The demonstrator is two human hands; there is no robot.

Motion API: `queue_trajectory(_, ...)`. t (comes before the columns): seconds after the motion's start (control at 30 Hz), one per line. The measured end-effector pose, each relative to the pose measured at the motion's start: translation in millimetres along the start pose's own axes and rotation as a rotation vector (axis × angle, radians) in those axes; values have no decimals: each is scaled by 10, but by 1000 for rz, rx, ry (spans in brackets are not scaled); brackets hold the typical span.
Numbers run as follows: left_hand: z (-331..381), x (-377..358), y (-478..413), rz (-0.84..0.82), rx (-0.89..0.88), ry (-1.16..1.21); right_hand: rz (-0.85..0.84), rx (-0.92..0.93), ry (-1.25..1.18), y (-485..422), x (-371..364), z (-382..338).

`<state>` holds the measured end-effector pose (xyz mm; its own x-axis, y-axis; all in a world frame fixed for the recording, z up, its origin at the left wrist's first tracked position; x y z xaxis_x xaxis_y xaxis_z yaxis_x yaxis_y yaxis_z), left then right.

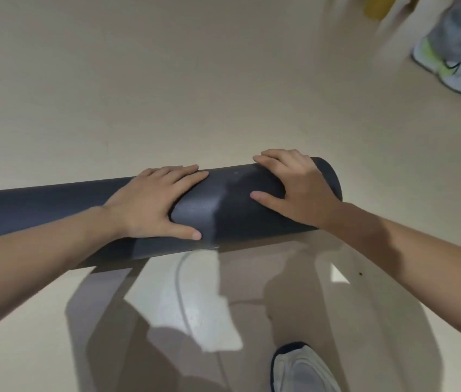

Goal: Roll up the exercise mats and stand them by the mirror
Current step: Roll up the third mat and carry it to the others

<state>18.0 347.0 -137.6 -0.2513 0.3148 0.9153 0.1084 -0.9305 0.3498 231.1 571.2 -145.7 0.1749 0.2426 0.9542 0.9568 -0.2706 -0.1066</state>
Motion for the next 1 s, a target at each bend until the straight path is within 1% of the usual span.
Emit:
queue_trajectory(0.03, -85, 69, -72, -11, 0, 36, 15, 16, 39, 75, -11, 53)
queue_trajectory(0.1, -249, 166, -207, 2, 18, 52, -42, 19, 125, 204, -73, 157)
queue_trajectory(0.17, -347, 229, -292, 45, 47, 36, -124, -8, 226, 253, -145, 262)
queue_trajectory(0.2, -353, 251, -312, 85, 49, 32, -135, -12, 250, 230, -163, 300)
queue_trajectory(0.27, -244, 275, -346, 181, 26, 18, -94, -5, 244, 128, -171, 345)
queue_trajectory(0.3, -134, 267, -370, 203, 9, 0, -69, -4, 236, 71, -168, 372)
queue_trajectory(0.4, 247, 120, -464, 130, 18, -123, -41, -7, 201, -12, -166, 450)
queue_trajectory(0.5, 372, -25, -515, 106, 66, -274, 49, -48, 147, 73, -198, 511)
queue_trajectory(0.57, 349, -48, -521, 104, 71, -311, 94, -144, 86, 161, -199, 588)
queue_trajectory(0.6, 337, -50, -528, 102, 73, -315, 92, -222, 28, 212, -194, 636)
queue_trajectory(0.67, 317, -51, -555, 103, 80, -309, 55, -387, -171, 324, -181, 731)
queue_trajectory(0.7, 308, -48, -578, 109, 81, -305, 40, -429, -305, 385, -180, 772)
queue_trajectory(0.77, 256, -19, -627, 120, 79, -308, 9, -431, -506, 479, -196, 776)
queue_trajectory(0.83, 207, 25, -675, 119, 80, -301, -28, -424, -549, 512, -241, 740)
queue_trajectory(0.9, 170, 69, -722, 114, 76, -288, -20, -447, -564, 476, -263, 712)
queue_trajectory(1.0, 113, 154, -776, 106, 80, -256, -14, -499, -652, 373, -218, 721)
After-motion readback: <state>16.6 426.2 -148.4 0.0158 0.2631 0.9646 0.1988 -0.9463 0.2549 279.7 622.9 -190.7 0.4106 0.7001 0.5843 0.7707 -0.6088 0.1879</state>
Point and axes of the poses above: each hand's wrist, its own y-axis away from the middle knuckle, its own x-axis out of the back of the hand, z = x × y, the point moved 1 cm from there along -y, towards the middle knuckle, and after that the axes turned 6 degrees about -z, right-handed, at the moved point
